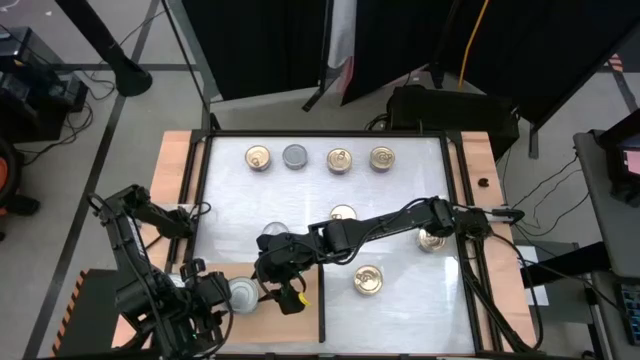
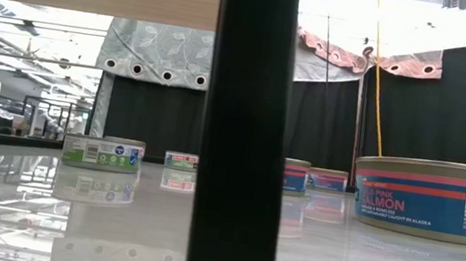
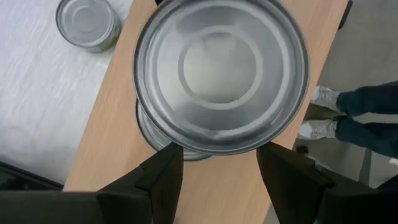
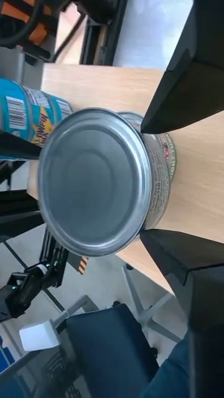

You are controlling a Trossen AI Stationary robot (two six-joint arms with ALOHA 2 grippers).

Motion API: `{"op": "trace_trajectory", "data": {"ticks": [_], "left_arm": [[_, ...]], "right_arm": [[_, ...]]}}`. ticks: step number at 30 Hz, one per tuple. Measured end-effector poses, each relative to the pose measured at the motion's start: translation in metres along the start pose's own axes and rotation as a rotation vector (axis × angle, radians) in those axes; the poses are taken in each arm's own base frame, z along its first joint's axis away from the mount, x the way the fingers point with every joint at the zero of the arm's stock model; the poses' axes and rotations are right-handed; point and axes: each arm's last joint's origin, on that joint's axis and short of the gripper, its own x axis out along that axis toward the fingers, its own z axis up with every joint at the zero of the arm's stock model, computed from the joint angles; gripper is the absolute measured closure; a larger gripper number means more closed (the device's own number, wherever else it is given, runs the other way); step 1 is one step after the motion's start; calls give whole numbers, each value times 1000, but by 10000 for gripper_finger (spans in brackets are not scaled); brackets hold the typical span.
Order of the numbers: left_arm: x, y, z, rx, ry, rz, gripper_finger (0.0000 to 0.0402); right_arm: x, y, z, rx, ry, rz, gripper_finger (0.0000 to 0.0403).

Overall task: Stack canned seafood by type on shelf
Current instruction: Stack the green tuna can on top of the green tuna can on the shelf

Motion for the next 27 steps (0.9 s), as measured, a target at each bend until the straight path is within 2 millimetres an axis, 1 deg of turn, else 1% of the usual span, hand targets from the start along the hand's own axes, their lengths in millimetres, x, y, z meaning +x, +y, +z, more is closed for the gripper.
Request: {"op": "trace_trajectory", "data": {"ticks": [6, 10, 15, 19, 27], "left_arm": [[0, 0, 0, -42, 14, -1, 195], [1, 0, -1, -46, 33, 0, 202], [10, 1, -5, -89, 87, 29, 208], [13, 1, -6, -108, 98, 37, 208], [13, 1, -6, -132, 111, 38, 208]], "right_arm": [[3, -3, -2, 2, 0, -3, 149], [3, -3, -1, 1, -5, -6, 149], [8, -7, -4, 18, -15, -14, 149], [14, -9, -9, 25, 0, -17, 149], [14, -10, -8, 24, -9, -19, 149]]}}
